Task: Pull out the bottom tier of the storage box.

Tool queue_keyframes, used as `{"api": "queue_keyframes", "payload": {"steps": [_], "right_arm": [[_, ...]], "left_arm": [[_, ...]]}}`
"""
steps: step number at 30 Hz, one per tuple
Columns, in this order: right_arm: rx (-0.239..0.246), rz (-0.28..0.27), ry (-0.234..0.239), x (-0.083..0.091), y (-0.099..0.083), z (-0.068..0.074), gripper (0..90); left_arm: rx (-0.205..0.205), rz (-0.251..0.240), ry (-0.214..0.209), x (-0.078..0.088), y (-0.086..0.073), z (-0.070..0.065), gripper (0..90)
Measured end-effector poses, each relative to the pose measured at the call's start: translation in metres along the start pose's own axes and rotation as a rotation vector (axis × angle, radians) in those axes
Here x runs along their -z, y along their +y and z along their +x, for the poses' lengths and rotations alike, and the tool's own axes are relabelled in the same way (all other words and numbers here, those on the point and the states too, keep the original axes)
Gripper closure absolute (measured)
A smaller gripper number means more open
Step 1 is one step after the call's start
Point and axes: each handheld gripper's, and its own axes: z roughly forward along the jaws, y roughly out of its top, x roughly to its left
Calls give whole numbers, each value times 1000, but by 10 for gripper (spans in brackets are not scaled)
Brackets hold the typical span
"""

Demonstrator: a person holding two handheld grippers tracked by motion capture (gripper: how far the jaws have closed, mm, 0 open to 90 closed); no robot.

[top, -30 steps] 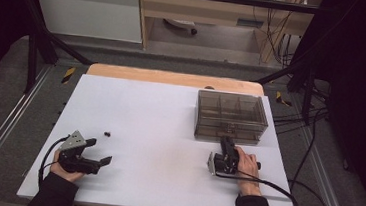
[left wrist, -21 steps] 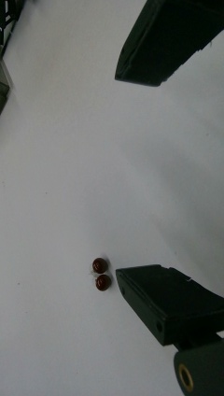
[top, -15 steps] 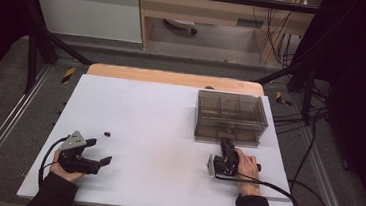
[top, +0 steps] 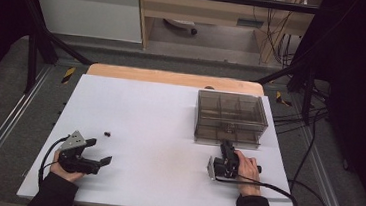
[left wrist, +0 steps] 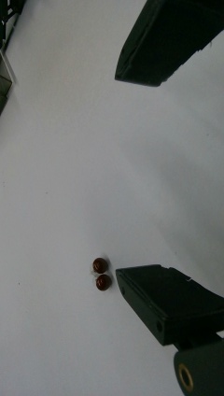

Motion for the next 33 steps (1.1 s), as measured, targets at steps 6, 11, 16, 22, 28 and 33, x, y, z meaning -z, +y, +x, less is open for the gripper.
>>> {"api": "queue_keyframes", "payload": {"steps": [6, 11, 16, 22, 28, 33], "right_arm": [[-2, -1, -1, 3, 0, 1, 686], [-2, -6, -3, 5, 0, 1, 687], [4, -15, -1, 8, 0, 1, 688], [3, -15, -1, 11, 0, 1, 689], [1, -22, -2, 16, 0, 3, 689], [6, -17, 4, 19, 1, 3, 688]], "left_arm": [[-1, 1, 1, 0, 0, 0, 52], [-2, 1, 1, 0, 0, 0, 52], [-3, 2, 0, 0, 0, 0, 52], [-2, 1, 1, 0, 0, 0, 52], [-3, 2, 1, 0, 0, 0, 52], [-2, 1, 1, 0, 0, 0, 52]]}}
